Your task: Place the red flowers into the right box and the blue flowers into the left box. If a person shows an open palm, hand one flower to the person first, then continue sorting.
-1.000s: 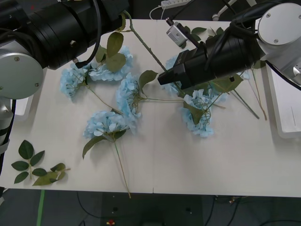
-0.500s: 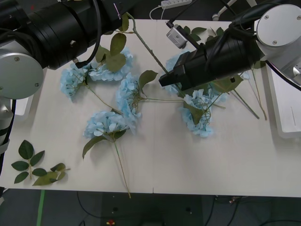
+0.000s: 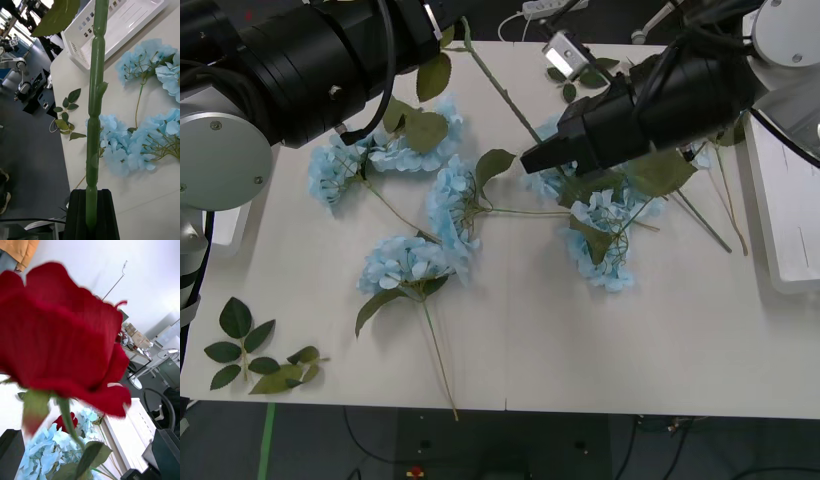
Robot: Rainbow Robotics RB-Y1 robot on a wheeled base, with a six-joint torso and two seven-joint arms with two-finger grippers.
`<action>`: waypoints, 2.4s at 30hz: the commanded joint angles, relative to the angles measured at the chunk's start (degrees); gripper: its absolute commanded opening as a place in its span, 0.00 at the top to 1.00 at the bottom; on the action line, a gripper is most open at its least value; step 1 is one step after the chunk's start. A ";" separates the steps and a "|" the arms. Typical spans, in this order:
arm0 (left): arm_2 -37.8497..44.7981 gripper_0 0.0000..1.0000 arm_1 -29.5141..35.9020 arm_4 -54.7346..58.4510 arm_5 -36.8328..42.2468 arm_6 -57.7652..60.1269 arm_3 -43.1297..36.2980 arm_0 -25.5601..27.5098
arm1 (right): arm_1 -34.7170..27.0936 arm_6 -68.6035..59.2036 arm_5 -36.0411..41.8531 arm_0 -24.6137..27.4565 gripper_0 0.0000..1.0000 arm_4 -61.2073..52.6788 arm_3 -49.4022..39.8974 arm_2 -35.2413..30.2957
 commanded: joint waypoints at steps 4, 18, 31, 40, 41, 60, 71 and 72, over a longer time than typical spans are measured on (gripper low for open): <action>-0.02 0.00 0.62 -0.80 -1.42 -0.49 0.13 -1.35 | -5.49 -12.49 5.00 -3.54 1.00 -3.99 -1.05 -11.52; 12.29 0.00 10.29 8.78 22.40 1.35 -0.74 -0.99 | -20.96 -36.75 24.43 -3.63 1.00 11.21 2.81 -27.34; 7.89 0.00 16.26 10.80 23.54 1.79 10.68 -0.03 | -25.09 -22.69 34.80 0.50 1.00 44.52 12.48 -28.48; 0.77 0.00 16.88 11.59 23.54 8.21 17.10 -0.29 | -22.01 -11.53 26.71 6.04 1.00 63.16 19.07 -28.48; -0.37 0.00 16.79 10.62 23.45 10.32 17.19 -0.38 | -21.57 -10.30 25.48 6.39 1.00 64.39 20.30 -28.48; -17.51 0.00 14.77 2.63 25.83 22.01 38.72 -16.20 | -13.75 -9.59 11.24 16.94 1.00 80.21 27.07 -28.48; -26.12 0.00 9.32 1.83 23.01 22.27 55.07 -25.25 | -9.97 -10.21 3.86 18.34 0.98 83.28 31.82 -28.48; -26.12 0.00 8.88 1.66 22.57 22.27 55.95 -25.43 | -9.97 -10.21 3.86 18.34 0.92 83.37 31.82 -28.48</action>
